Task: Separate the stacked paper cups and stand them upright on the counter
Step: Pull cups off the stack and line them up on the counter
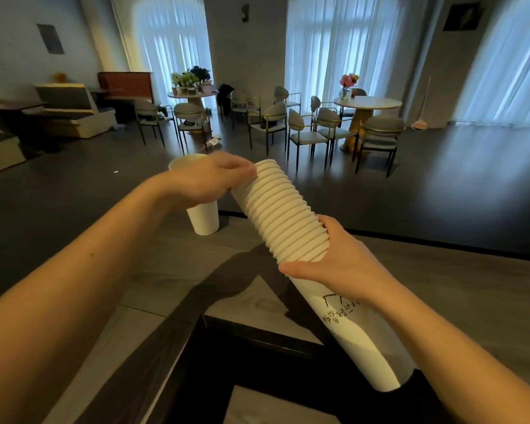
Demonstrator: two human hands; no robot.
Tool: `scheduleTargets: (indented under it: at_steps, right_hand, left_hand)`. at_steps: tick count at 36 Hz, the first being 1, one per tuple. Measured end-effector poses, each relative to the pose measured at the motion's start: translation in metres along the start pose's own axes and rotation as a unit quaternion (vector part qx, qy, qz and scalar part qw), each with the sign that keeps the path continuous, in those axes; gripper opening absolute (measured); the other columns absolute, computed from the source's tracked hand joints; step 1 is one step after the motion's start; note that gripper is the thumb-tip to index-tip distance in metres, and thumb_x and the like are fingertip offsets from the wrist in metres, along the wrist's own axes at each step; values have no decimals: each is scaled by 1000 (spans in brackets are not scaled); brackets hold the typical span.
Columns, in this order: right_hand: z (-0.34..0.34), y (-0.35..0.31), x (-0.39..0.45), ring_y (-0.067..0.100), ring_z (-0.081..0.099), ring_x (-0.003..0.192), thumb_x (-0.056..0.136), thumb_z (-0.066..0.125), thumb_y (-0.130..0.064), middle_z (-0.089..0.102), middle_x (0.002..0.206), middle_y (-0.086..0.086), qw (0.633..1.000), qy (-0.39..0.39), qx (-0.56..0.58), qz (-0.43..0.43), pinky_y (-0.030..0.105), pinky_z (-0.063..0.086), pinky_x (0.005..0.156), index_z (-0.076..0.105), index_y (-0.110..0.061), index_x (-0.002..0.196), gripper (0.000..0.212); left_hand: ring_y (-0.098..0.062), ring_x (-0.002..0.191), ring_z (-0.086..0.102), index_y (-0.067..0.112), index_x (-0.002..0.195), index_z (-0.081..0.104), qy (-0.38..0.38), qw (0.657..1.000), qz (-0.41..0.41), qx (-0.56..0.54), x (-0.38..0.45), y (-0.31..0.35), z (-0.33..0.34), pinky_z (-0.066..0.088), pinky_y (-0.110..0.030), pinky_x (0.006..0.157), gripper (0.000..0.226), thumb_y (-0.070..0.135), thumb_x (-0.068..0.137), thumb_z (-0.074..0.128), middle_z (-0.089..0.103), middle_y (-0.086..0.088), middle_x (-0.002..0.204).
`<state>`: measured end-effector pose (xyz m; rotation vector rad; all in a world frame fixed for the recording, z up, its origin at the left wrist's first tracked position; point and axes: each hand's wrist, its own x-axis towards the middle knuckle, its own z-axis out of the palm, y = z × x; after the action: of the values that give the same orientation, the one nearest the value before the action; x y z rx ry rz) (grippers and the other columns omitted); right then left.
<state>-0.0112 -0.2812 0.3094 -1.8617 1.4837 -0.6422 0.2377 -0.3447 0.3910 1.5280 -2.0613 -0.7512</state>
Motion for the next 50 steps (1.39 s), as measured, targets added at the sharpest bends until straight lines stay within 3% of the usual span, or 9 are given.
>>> scheduleTargets:
  at_steps: [4, 9, 17, 22, 38, 43, 45, 47, 50]
  right_hand:
    - [-6, 1, -10, -8, 47, 93, 66, 86, -56, 45, 106, -30, 1000, -1, -9, -23, 13, 37, 69, 28, -38, 149, 103]
    - [-20, 6, -26, -10, 47, 93, 68, 87, -51, 46, 106, -31, 999, -9, -11, -35, 12, 37, 68, 28, -38, 149, 101]
    - [-47, 36, -43, 3, 52, 99, 65, 86, -56, 49, 108, -23, 999, -18, -26, 24, 23, 44, 73, 30, -36, 147, 101]
    - [-52, 46, -38, 5, 53, 101, 62, 86, -58, 51, 109, -20, 999, -2, -38, 34, 28, 48, 76, 31, -36, 145, 102]
    - [-39, 36, 3, 8, 51, 108, 66, 87, -54, 49, 117, -16, 1000, 11, -19, 13, 24, 45, 76, 30, -34, 148, 102]
    - [-42, 38, -2, 7, 51, 107, 67, 87, -53, 48, 116, -17, 1000, 15, -19, 10, 23, 43, 74, 29, -34, 149, 102]
    - [-43, 39, -6, 4, 50, 104, 68, 87, -52, 47, 113, -20, 1000, 16, -17, 3, 19, 42, 72, 29, -34, 149, 102]
    - [-44, 38, -12, 2, 49, 103, 68, 87, -51, 47, 113, -21, 1000, 17, -15, -5, 17, 41, 70, 30, -34, 149, 101]
    - [-49, 37, -20, 2, 49, 101, 68, 87, -51, 47, 111, -23, 999, 22, -25, -12, 17, 40, 70, 30, -33, 149, 100]
  left_hand:
    - [-20, 109, 65, 19, 107, 74, -5, 995, -27, -98, -12, 16, 3, 48, -42, 102, 23, 31, 95, 58, 73, 1, 108]
    - [-22, 105, 64, 23, 95, 74, 62, 993, -62, -83, -23, 32, 7, 46, -48, 101, 20, 34, 78, 75, 72, -1, 104]
    - [-14, 91, 63, 19, 115, 67, 343, 939, 12, -3, -16, 34, -15, 51, -30, 77, 28, 31, 90, 67, 65, 5, 98]
    - [-17, 75, 61, 17, 83, 60, 224, 958, -23, 177, 8, -1, 35, 51, -34, 65, 13, 25, 89, 67, 62, -2, 81]
    - [-31, 83, 64, 10, 106, 65, 204, 923, 42, 322, 52, -28, 44, 53, -42, 66, 21, 20, 88, 67, 67, -13, 93]
    - [-28, 110, 58, 11, 128, 58, 272, 920, 70, 274, 42, -9, 38, 47, -41, 90, 40, 29, 92, 64, 65, -12, 121]
    - [-18, 112, 59, 15, 129, 58, 300, 940, 93, 133, 29, 17, 41, 46, -34, 94, 36, 33, 98, 53, 65, -4, 122]
    - [-7, 107, 61, 24, 122, 62, 179, 981, 60, -39, 15, 46, 49, 46, -30, 97, 34, 41, 102, 39, 68, 6, 116]
    - [-8, 101, 62, 34, 99, 69, 21, 998, 7, -65, -2, 71, 58, 47, -34, 97, 29, 46, 101, 42, 69, 12, 102]
